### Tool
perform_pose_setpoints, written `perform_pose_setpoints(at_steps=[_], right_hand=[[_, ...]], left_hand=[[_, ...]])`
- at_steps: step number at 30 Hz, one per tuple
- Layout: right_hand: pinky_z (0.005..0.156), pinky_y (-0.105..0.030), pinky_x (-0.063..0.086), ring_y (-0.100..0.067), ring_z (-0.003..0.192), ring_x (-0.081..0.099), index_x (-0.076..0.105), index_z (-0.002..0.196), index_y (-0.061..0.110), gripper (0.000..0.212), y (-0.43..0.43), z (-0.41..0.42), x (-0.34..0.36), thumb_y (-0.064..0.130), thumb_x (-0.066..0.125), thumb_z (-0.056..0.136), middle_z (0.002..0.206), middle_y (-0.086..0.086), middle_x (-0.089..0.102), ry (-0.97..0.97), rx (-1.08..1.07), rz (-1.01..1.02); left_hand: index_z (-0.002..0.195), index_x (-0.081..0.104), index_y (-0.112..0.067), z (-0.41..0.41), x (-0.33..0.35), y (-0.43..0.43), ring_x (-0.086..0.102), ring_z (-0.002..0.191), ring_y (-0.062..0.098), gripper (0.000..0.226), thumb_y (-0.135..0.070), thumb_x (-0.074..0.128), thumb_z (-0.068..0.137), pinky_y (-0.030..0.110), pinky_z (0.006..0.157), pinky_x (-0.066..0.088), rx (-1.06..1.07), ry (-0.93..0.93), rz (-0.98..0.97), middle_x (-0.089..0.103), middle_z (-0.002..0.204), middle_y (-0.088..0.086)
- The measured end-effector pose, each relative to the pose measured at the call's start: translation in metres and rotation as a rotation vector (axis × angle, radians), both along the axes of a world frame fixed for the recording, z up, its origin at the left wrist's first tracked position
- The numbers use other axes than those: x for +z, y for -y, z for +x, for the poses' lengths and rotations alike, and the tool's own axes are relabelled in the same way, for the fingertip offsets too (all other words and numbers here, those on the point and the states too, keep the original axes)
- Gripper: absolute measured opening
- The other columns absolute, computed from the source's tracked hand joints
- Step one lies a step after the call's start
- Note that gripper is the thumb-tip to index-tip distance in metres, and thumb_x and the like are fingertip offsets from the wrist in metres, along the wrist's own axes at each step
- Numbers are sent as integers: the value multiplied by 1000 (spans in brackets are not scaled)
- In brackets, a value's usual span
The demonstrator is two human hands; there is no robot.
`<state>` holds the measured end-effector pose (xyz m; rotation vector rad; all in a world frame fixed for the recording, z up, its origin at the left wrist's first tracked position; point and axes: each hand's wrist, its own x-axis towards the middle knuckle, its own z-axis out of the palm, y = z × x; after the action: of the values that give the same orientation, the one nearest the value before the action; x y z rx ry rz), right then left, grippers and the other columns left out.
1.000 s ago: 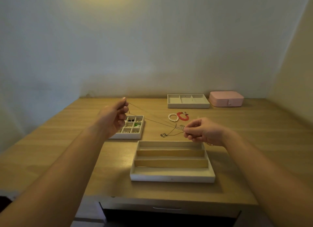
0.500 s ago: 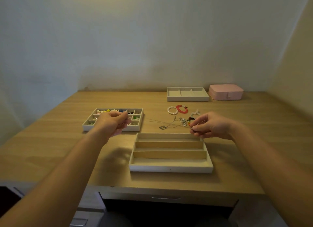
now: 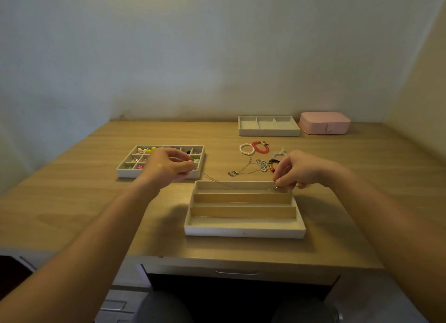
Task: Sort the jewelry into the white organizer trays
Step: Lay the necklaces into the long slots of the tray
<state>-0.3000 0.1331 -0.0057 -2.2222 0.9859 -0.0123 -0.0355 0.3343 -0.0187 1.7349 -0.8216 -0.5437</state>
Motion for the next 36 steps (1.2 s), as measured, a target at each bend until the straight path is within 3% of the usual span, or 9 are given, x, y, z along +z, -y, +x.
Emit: perform_pose_setpoints(at_steps=[4,9,12,15,21,25,28,31,36], right_hand=[[50,-24,46,-15,61,54,77,86,14,4,-4,5,-2,10,80,85,95,-12,74,-68,-8,-81],[57,-23,54,-17,87,67,76,84,19,7,-10,13,-5,13,81,83,93,-1,72,-163,-15,-209],[61,-26,60,-16,84,68,77,84,18,7,-13,14,-7,12,80,83,91,-1,72,-194,-21,-271],[68,-35,64,-19,81,70,76,83,18,10,-16,17,-8,9,79,82,87,-2,73,-232,-24,-339],[76,-39,63,-18,81,66,74,84,16,15,-20,23,-14,3,78,77,89,-3,68,-257,-3,-513],[72,-37,63,-19,82,68,74,85,19,14,-12,15,-2,9,82,80,92,-1,71,-125,6,-350],[58,-29,57,-18,74,65,75,91,19,10,-7,7,6,10,72,90,92,2,74,-11,56,-170],[47,-30,46,-19,58,49,73,101,14,20,-5,2,5,5,55,97,86,2,78,-39,60,-52],[46,-26,39,-19,58,43,72,99,10,25,-5,-2,2,4,48,96,85,4,79,-50,49,32]], left_hand=[[87,74,-16,-13,7,8,71,80,19,10,-10,80,82,27,68,61,-57,146,35,75,87,8],[83,75,-22,-21,10,16,67,71,13,11,-13,81,81,28,63,57,-93,252,42,74,80,0],[84,76,-20,-24,13,18,68,75,15,9,-13,81,82,31,64,59,-102,286,54,74,83,2],[85,77,-21,-26,15,20,70,85,18,9,-14,82,81,39,74,63,-114,314,76,75,87,2],[85,77,-21,-28,15,23,71,87,19,9,-15,82,81,42,78,63,-132,358,118,75,88,2],[83,77,-24,-30,14,25,70,86,19,10,-16,82,80,35,73,61,-152,411,160,74,86,-2],[80,77,-24,-28,12,25,72,83,20,12,-14,83,79,38,72,62,-179,434,189,75,81,-2],[76,75,-26,-28,10,26,69,78,13,17,-11,83,79,26,66,57,-211,494,216,73,76,-7],[85,78,-19,-26,8,29,68,81,8,10,-12,82,80,19,67,51,-256,559,260,73,82,-5]])
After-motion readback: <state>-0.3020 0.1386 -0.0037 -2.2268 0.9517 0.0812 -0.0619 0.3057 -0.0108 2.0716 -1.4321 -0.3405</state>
